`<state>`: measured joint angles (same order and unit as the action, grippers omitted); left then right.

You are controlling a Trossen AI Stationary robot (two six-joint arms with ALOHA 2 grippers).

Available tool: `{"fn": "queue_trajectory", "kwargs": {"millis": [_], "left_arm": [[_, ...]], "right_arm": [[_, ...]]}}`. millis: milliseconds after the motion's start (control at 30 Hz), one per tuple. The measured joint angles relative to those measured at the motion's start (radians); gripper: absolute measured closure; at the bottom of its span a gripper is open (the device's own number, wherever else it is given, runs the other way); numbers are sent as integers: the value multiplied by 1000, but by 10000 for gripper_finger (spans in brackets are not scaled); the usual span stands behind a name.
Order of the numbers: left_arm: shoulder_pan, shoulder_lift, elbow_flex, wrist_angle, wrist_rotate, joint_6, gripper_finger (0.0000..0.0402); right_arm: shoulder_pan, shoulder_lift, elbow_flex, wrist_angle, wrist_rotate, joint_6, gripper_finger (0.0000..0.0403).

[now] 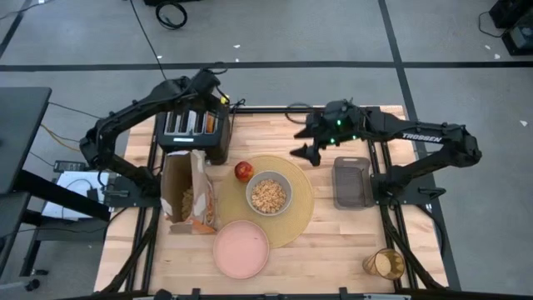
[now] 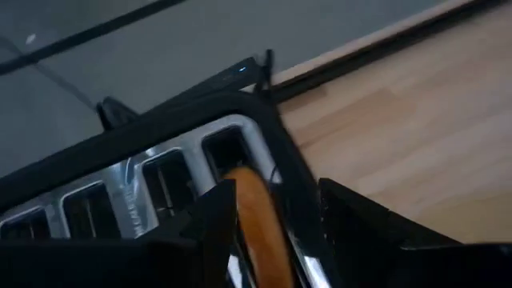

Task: Arrange a breakfast setting
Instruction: Put the toasted bagel on the light orange plate

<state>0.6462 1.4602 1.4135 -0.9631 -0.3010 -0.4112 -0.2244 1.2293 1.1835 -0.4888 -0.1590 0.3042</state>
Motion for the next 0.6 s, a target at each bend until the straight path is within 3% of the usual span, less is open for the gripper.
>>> {"fn": "queue_trajectory", "kwargs": {"millis": [267,600], "left_arm": [[14,13,-56,-14,-8,-132,229],[-15,13,-190,57,-13,-210,230]], "right_arm": [[160,-6,0,38,32,122,57],[173,-17,0,45,22,88,57]]}}
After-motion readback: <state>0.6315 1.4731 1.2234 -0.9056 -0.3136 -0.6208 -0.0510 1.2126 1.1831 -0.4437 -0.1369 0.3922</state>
